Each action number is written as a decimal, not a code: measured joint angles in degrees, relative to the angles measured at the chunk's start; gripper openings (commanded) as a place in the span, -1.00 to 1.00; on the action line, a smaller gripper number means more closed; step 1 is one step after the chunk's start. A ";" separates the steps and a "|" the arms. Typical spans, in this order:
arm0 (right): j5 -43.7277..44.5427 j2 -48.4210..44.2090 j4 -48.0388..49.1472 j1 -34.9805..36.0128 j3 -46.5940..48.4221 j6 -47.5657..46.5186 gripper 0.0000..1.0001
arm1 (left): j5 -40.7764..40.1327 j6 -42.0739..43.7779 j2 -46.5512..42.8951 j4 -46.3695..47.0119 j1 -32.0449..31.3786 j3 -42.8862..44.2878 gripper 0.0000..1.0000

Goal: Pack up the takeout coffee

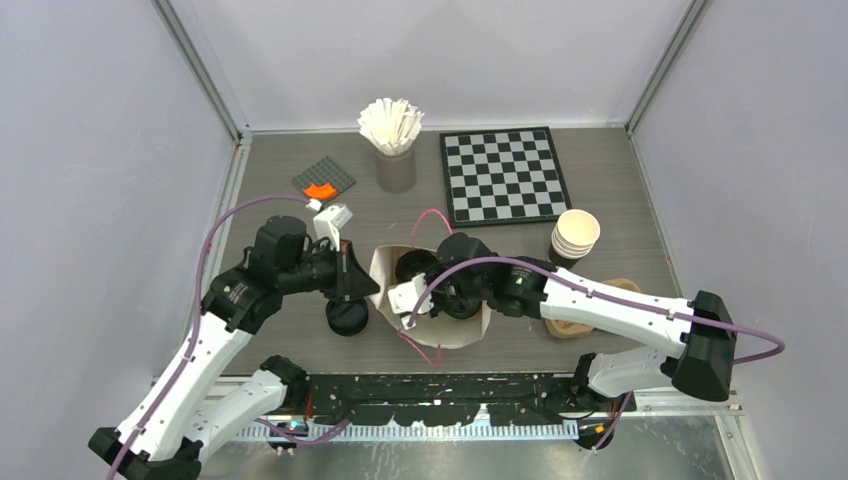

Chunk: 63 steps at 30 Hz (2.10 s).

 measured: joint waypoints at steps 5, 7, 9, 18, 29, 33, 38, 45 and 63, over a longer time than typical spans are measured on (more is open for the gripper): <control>0.07 -1.01 -2.82 0.07 2.14 -0.04 -0.99 | -1.84 -1.53 2.75 -1.95 0.00 2.45 -1.00; 0.26 -1.57 -3.52 0.09 3.13 -0.02 -0.99 | -2.27 -1.92 4.31 -2.80 0.00 3.89 -1.00; 0.52 -2.23 -4.07 0.11 4.02 0.00 -1.00 | -2.67 -2.19 6.01 -3.58 0.00 5.46 -1.00; 1.77 -3.39 -4.68 0.37 6.38 0.00 -1.00 | -4.33 -3.30 10.69 -6.75 0.00 10.58 -1.00; 3.08 -3.39 -4.59 0.37 9.94 0.28 -0.99 | -5.95 -6.27 12.96 -9.92 0.00 13.73 -1.00; 4.13 -3.41 -4.52 0.37 10.32 0.37 -1.00 | -6.58 -6.56 13.49 -10.97 0.00 15.26 -1.00; 5.99 -3.41 -4.11 0.39 10.56 1.03 -0.99 | -7.41 -7.56 14.16 -12.41 0.00 16.50 -1.00; 8.24 -4.48 -3.19 0.39 11.80 2.93 -0.99 | -8.48 -8.90 15.50 -13.86 0.00 17.88 -1.00; 15.17 -8.76 1.79 0.37 14.53 4.85 -1.00 | -10.34 -10.43 14.75 -15.02 0.00 18.29 -1.00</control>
